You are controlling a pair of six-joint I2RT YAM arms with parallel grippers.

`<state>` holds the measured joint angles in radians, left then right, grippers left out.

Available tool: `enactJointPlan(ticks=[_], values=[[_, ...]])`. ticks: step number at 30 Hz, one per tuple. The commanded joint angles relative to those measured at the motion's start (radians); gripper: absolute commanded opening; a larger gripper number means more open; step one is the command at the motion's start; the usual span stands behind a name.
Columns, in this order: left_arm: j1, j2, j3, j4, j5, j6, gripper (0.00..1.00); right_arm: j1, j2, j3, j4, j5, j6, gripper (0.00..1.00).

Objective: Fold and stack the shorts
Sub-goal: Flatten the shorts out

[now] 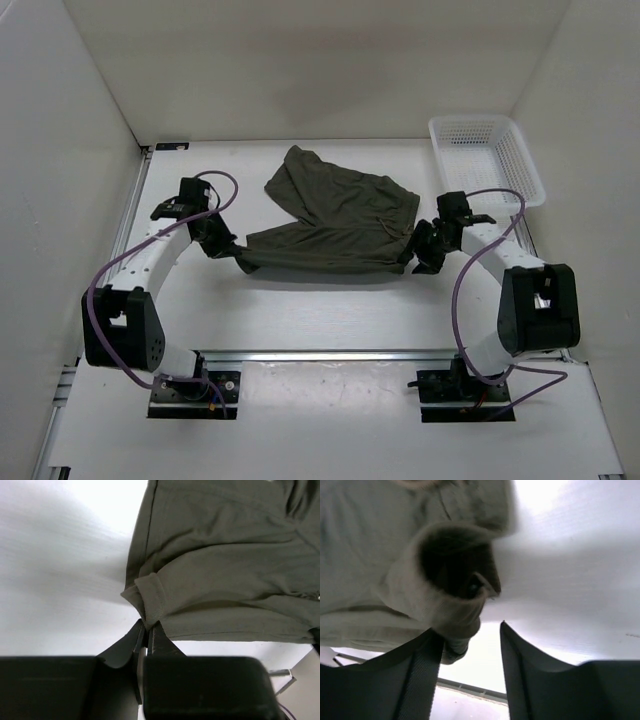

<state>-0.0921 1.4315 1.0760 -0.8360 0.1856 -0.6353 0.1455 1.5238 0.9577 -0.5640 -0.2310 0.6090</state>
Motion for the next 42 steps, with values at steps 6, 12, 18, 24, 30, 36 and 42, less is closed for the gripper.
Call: enactJointPlan(ticks=[6,12,18,24,30,36,42], values=[[-0.023,-0.036,0.039,0.046,-0.051,-0.003,0.1,0.009,-0.122,-0.168,0.128,-0.059,0.155,0.64],[-0.054,-0.025,0.039,0.046,-0.06,-0.021,0.1,0.009,-0.122,-0.18,0.222,-0.059,0.175,0.56],[-0.054,-0.025,0.071,0.046,-0.06,-0.021,0.1,0.009,-0.14,-0.123,0.204,-0.018,0.16,0.0],[-0.054,-0.066,0.321,-0.095,-0.097,0.012,0.1,0.009,-0.258,0.174,-0.067,0.088,0.015,0.0],[-0.023,-0.184,0.675,-0.239,-0.155,0.048,0.1,0.009,-0.379,0.464,-0.266,0.127,-0.133,0.0],[0.006,-0.296,0.97,-0.252,-0.185,0.059,0.1,0.009,-0.485,0.68,-0.382,0.107,-0.218,0.0],[0.006,-0.361,1.165,-0.258,-0.261,0.08,0.1,0.009,-0.574,0.829,-0.482,0.079,-0.247,0.0]])
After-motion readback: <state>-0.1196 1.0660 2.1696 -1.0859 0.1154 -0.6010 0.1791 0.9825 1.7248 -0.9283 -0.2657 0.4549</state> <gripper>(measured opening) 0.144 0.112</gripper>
